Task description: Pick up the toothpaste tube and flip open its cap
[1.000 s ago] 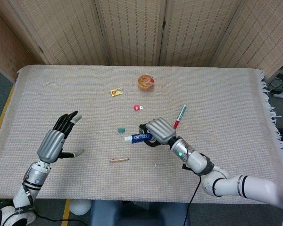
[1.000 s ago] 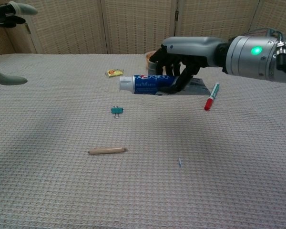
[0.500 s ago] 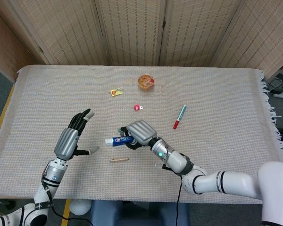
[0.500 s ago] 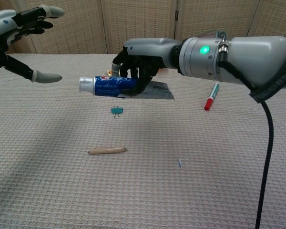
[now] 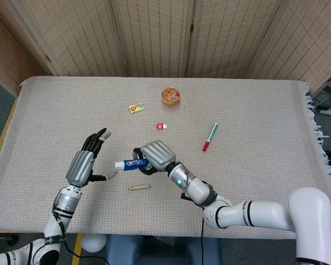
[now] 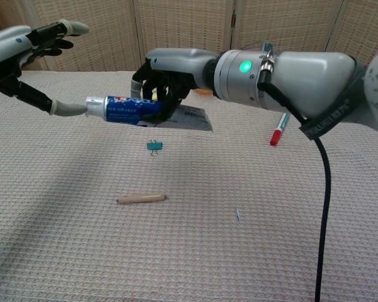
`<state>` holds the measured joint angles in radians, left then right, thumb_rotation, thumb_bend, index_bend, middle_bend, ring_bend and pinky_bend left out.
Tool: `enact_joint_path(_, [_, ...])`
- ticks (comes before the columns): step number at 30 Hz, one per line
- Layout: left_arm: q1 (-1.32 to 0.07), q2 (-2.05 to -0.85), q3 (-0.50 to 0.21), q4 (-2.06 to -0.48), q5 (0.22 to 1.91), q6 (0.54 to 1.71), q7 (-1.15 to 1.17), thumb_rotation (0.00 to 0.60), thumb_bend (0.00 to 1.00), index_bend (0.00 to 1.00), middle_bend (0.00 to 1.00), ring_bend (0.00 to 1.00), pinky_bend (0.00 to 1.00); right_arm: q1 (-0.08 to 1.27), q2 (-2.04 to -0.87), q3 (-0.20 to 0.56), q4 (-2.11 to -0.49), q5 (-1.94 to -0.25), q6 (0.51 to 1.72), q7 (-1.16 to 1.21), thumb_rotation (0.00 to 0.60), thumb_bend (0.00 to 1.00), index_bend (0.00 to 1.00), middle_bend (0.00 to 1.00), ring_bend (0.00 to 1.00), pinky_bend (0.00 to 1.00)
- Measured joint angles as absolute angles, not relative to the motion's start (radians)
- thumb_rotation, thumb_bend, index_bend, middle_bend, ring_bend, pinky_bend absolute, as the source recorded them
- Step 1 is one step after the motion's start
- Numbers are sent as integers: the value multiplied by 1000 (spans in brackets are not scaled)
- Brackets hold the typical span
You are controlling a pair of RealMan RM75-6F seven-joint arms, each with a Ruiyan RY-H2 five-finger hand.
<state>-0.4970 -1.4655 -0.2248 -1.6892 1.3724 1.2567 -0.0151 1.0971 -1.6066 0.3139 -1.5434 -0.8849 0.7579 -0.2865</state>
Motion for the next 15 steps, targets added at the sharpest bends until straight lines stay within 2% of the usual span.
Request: enact_joint_path(15, [-508, -1480, -227, -1680, 1334, 1241, -15, 600, 203, 0, 0, 0, 0, 1168, -1604, 306, -1537, -782, 750, -327, 600, 708, 710, 652, 673, 482])
